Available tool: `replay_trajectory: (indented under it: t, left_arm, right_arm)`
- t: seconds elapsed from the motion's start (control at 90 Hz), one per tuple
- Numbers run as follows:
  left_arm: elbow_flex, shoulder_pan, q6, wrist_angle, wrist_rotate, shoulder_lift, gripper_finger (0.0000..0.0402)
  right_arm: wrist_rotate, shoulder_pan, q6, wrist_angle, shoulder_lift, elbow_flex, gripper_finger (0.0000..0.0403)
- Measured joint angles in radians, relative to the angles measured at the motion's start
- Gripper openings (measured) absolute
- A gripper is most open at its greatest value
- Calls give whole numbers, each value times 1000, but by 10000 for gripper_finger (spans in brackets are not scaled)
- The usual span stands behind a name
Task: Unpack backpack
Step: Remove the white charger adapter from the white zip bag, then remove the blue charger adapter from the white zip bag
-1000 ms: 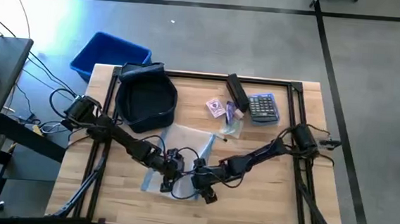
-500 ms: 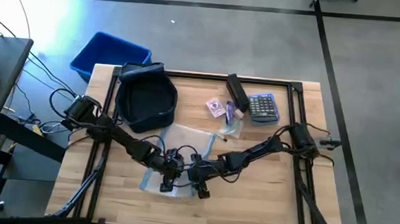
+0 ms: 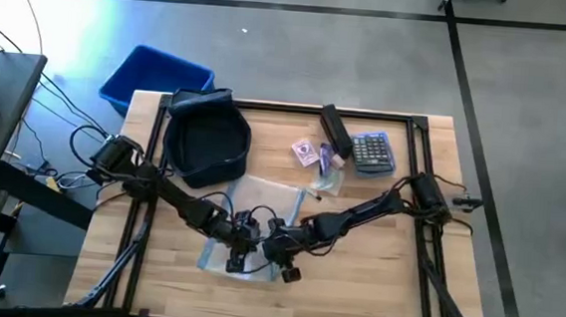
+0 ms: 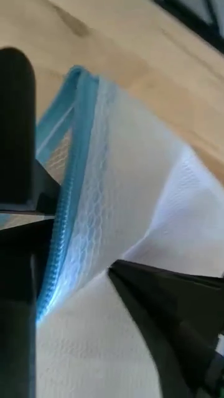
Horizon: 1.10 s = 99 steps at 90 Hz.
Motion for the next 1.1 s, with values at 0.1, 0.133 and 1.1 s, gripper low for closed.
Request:
replay_trajectory:
  t: [0.1,0.133,1.1]
  left_arm:
    - [0,-2,0,-21,-6,0,0]
    - [0,-6,1,-23,-9,-3,0]
    - [0,-27,1,-67,-70,-19,0]
  right_arm:
    - [37,15,-11,-106,-1,37,0]
    - [50,22,-18,-128,-1,46,0]
    - [144,71,176,-266,-99,27,237]
